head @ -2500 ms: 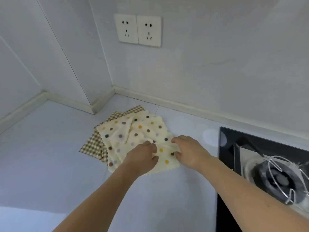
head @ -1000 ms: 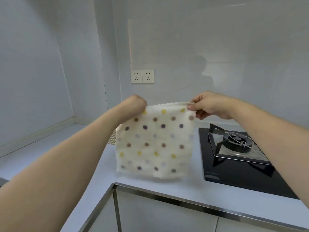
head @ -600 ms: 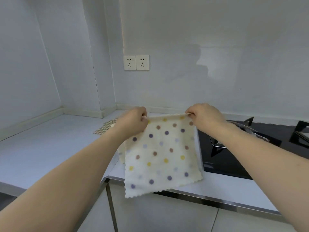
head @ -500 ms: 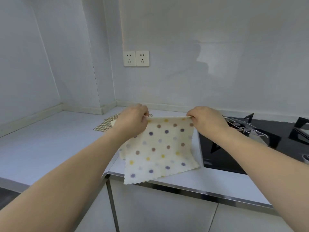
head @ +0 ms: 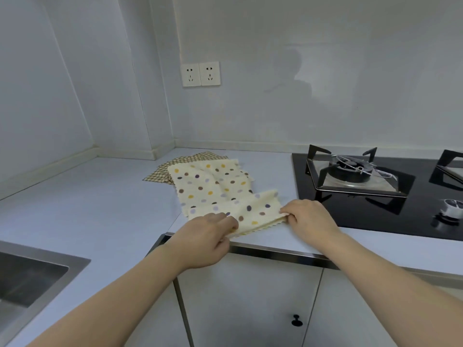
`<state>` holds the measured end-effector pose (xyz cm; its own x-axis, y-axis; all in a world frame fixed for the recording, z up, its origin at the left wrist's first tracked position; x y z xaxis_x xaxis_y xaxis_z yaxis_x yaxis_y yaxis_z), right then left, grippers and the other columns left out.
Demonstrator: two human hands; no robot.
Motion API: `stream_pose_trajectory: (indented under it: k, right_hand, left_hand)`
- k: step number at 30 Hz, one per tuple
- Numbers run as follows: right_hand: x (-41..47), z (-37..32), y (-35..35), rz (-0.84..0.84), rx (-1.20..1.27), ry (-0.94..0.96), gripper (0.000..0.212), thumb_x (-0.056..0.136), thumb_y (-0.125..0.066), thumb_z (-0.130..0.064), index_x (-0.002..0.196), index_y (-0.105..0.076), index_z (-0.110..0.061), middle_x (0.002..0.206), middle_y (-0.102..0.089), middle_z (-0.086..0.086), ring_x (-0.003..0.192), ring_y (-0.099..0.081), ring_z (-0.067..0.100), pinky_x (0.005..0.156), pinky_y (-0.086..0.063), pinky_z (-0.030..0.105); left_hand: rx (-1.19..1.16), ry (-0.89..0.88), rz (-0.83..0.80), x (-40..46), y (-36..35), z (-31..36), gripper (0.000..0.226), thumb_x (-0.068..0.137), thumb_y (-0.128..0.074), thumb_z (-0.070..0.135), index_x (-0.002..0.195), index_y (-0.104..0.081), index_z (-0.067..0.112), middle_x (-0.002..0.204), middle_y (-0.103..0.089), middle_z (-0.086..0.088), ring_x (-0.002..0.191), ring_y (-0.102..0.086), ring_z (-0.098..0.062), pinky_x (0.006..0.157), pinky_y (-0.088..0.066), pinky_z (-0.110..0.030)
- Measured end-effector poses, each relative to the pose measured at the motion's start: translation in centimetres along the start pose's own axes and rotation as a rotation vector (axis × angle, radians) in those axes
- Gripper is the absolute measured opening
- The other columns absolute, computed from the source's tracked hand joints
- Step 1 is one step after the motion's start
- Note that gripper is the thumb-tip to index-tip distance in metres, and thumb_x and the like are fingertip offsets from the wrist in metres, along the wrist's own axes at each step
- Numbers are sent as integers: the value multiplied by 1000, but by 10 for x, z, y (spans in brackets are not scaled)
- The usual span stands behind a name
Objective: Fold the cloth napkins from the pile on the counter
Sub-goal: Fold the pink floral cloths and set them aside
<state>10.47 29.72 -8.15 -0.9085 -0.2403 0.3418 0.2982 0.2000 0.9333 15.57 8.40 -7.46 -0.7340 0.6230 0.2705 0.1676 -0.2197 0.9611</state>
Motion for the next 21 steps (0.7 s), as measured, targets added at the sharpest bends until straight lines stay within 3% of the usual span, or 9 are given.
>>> stream_pose_trajectory:
  k: [2, 5, 9, 12, 14, 17, 19, 21]
  right_hand:
    - [-2, 2, 0, 20, 51, -22, 31, 93, -50, -18, 114, -69, -28, 120, -66, -9, 107, -58, 19, 97, -40, 37]
    - [-5, 5, -4, -29, 129, -52, 34, 89, -51, -22, 118, -65, -30, 124, -58, -14, 113, -51, 13, 104, -29, 33]
    - [-5, 3, -8, -86, 207, -35, 34, 84, -53, -28, 116, -60, -35, 122, -48, -23, 117, -43, 3, 107, -16, 28]
    - [-6, 1, -9, -86, 241, 2, 32, 82, -58, -39, 115, -58, -39, 121, -42, -28, 116, -37, -3, 107, -13, 26]
    - [-5, 1, -7, -70, 278, 8, 32, 82, -64, -44, 113, -60, -39, 123, -43, -29, 116, -35, -4, 106, -14, 26]
    - [-1, 5, -2, -3, 448, -37, 17, 81, -73, -28, 97, -70, -32, 117, -55, -25, 112, -46, 0, 104, -26, 31]
    - [1, 8, 2, 48, 694, -117, 9, 82, -73, -17, 89, -73, -23, 103, -67, -18, 92, -57, -4, 91, -41, 28]
    - [4, 6, 6, 67, 920, -193, 3, 87, -69, -13, 87, -70, -16, 87, -70, -11, 70, -56, -1, 73, -44, 23]
  left_hand:
    - [75, -40, -44, 1, -1, 5, 46, 82, -32, 34, 126, -45, 29, 100, -46, 9, 86, -42, -13, 75, -38, -26]
    - [161, -64, -172, 5, -3, 7, 55, 80, -46, 17, 134, -35, 27, 113, -44, 7, 96, -42, -15, 78, -39, -26]
    - [23, 110, -275, 15, 3, -14, 24, 85, -46, 14, 106, -51, 25, 105, -55, 7, 94, -52, -16, 78, -45, -31]
    - [-148, 257, -116, 25, 22, -40, 16, 88, -43, 13, 80, -53, 22, 79, -57, 5, 76, -55, -18, 66, -45, -30]
    - [-380, 392, 61, 30, 36, -57, 19, 90, -41, 7, 79, -55, 15, 70, -52, 3, 63, -47, -15, 53, -36, -25]
    - [-562, 503, 210, 42, 46, -69, 24, 93, -35, 5, 87, -58, 7, 72, -50, -2, 62, -41, -14, 51, -32, -22]
    - [-612, 514, 218, 53, 45, -69, 26, 95, -33, 6, 92, -58, 11, 74, -50, -1, 63, -42, -15, 49, -35, -19]
    - [-651, 511, 219, 61, 43, -67, 27, 96, -31, 8, 98, -57, 17, 78, -50, -1, 65, -43, -15, 50, -38, -20]
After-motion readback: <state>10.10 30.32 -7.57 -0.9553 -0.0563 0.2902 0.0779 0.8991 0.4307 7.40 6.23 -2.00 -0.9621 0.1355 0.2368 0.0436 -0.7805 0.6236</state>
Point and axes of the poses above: each hand's wrist, its own x-axis towards the middle knuckle, its own y-axis out of the back of the hand, z = x × y, the point moved 8 cm from there along x, towards the middle knuckle
